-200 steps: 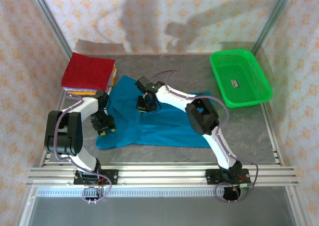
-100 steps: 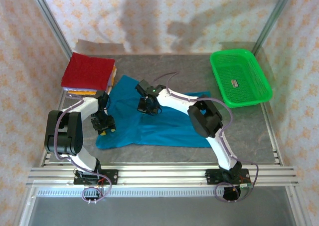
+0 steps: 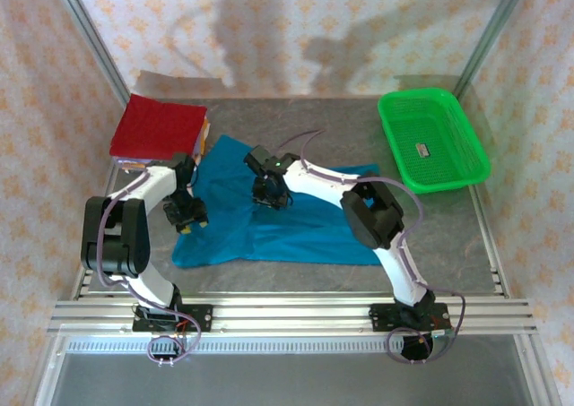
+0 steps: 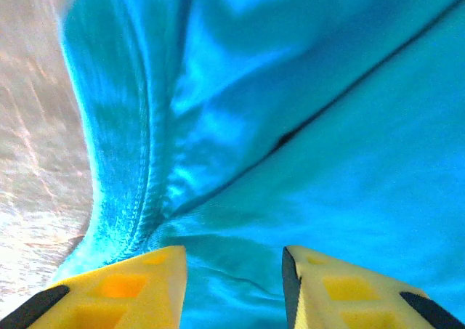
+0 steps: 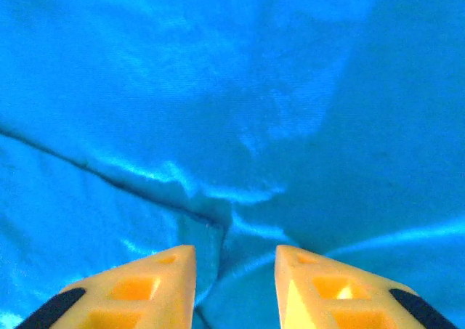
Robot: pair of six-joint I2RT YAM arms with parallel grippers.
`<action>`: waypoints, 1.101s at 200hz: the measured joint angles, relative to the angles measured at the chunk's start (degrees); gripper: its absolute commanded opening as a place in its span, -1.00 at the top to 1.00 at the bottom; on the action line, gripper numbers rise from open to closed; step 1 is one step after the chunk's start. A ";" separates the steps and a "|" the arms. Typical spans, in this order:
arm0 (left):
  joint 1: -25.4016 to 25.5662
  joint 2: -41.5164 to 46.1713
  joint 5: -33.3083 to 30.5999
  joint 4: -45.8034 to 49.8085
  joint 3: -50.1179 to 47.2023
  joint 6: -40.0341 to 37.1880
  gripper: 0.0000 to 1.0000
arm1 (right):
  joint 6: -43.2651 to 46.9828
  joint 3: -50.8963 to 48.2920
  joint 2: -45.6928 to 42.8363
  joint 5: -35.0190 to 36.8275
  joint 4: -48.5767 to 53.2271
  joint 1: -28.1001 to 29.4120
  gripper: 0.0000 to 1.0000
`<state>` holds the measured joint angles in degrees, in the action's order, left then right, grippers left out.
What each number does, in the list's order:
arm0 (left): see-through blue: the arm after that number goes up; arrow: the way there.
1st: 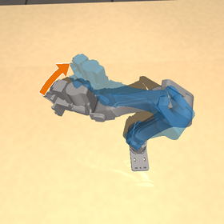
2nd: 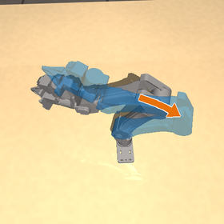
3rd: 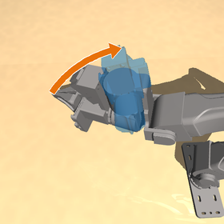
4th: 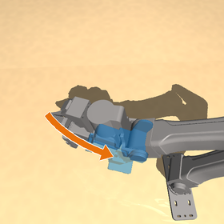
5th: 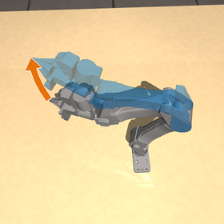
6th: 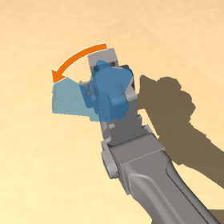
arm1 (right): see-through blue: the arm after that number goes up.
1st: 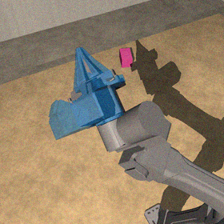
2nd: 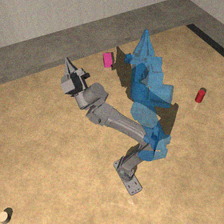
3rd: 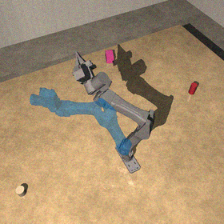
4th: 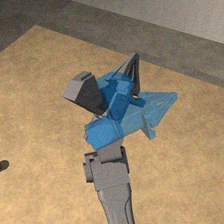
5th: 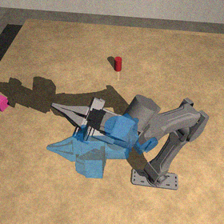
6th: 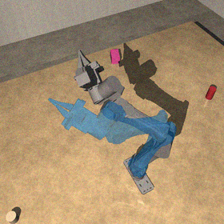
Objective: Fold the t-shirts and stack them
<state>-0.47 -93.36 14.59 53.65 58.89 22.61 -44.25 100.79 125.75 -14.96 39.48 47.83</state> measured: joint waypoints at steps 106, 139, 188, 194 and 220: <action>7.98 -37.94 -11.08 11.65 67.67 -5.60 0.11 | 13.84 -0.46 -13.55 2.97 12.02 -19.28 0.26; 7.91 -50.18 -15.30 13.75 81.42 -7.15 0.18 | 16.59 -1.90 -13.55 2.86 14.12 -21.73 0.26; 7.87 -54.73 -17.73 11.43 84.50 -7.28 0.17 | 19.12 -3.48 -14.14 1.46 15.21 -24.92 0.26; 7.87 -55.25 -17.86 11.06 84.98 -7.28 0.17 | 19.47 -3.67 -14.38 1.40 15.26 -25.46 0.26; 7.87 -57.59 -18.10 9.33 86.27 -7.28 0.16 | 20.61 -4.39 -15.43 0.96 15.54 -27.98 0.25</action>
<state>7.40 -150.95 -3.51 62.98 145.16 15.33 -23.64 96.40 110.32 -14.00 55.02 19.86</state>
